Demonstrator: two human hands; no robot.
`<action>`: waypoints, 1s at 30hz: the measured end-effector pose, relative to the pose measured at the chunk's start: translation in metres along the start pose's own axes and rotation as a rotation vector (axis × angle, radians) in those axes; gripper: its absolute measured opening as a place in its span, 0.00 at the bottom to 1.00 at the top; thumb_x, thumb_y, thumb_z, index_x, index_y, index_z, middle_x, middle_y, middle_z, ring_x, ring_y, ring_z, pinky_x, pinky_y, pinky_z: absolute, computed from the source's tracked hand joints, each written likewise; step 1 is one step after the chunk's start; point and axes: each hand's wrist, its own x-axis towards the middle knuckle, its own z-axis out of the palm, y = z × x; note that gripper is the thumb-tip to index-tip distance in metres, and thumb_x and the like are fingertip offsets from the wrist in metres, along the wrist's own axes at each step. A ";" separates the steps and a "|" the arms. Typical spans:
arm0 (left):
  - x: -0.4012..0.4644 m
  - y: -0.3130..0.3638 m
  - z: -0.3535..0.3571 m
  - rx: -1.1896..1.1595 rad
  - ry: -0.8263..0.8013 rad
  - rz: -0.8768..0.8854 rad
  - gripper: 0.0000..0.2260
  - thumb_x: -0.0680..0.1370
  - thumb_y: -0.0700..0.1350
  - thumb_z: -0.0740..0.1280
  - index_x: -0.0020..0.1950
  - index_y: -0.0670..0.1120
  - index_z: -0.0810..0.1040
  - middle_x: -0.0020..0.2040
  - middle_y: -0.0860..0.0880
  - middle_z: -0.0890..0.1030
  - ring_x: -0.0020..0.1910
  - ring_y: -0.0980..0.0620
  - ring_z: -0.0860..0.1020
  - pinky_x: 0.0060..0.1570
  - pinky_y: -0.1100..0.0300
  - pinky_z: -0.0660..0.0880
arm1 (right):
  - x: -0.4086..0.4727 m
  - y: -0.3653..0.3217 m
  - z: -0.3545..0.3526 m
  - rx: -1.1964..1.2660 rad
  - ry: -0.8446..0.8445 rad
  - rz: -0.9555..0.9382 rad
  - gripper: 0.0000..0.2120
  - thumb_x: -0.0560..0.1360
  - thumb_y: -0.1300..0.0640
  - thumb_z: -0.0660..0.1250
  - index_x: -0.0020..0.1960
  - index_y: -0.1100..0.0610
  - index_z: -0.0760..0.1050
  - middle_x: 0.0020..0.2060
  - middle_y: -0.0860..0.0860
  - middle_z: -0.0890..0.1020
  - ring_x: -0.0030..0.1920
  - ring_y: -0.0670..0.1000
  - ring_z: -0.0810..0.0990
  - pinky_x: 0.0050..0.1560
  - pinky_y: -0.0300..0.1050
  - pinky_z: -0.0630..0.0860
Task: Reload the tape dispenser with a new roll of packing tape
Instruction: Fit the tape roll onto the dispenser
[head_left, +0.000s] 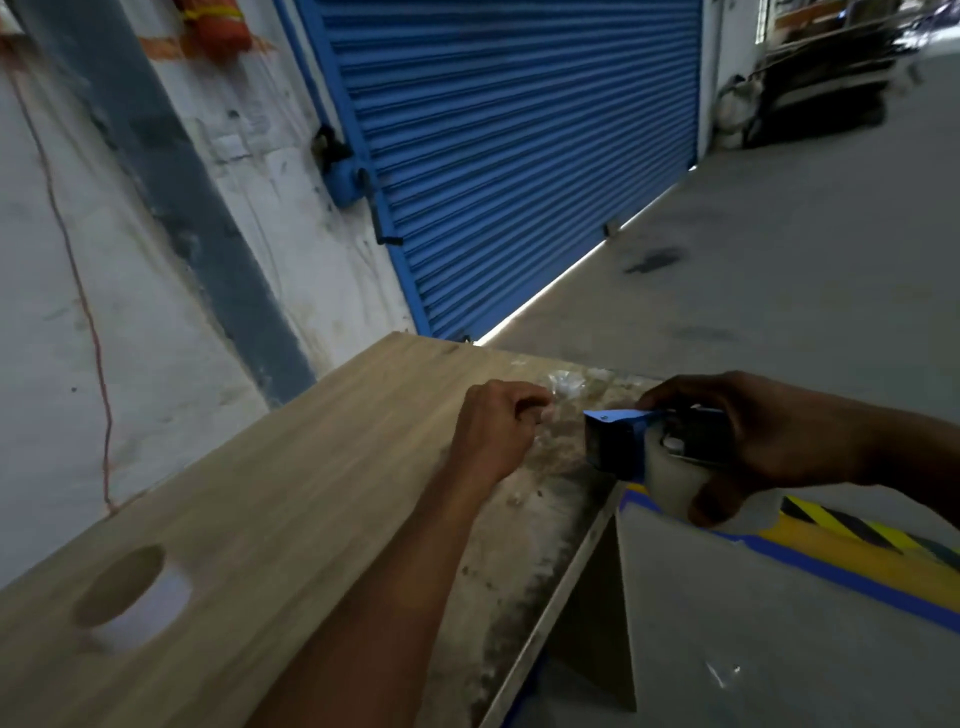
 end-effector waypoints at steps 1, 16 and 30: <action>0.005 0.000 0.005 -0.003 -0.003 -0.009 0.08 0.75 0.42 0.77 0.53 0.48 0.89 0.51 0.51 0.88 0.49 0.58 0.85 0.56 0.64 0.80 | 0.002 0.003 -0.001 0.011 0.012 0.002 0.45 0.47 0.44 0.85 0.63 0.38 0.75 0.53 0.39 0.83 0.52 0.43 0.83 0.52 0.47 0.82; -0.008 -0.009 -0.017 0.146 -0.067 0.024 0.12 0.74 0.36 0.72 0.53 0.49 0.88 0.50 0.51 0.88 0.47 0.54 0.83 0.52 0.57 0.80 | 0.014 -0.006 0.006 0.144 -0.017 -0.155 0.44 0.53 0.49 0.87 0.67 0.42 0.76 0.58 0.42 0.83 0.58 0.45 0.82 0.60 0.52 0.81; -0.081 -0.022 -0.085 -0.103 0.100 -0.132 0.14 0.70 0.41 0.60 0.34 0.49 0.84 0.35 0.55 0.85 0.38 0.58 0.82 0.46 0.56 0.79 | -0.006 -0.065 0.034 0.106 -0.065 -0.238 0.44 0.56 0.52 0.88 0.68 0.40 0.74 0.61 0.40 0.81 0.60 0.43 0.80 0.59 0.51 0.81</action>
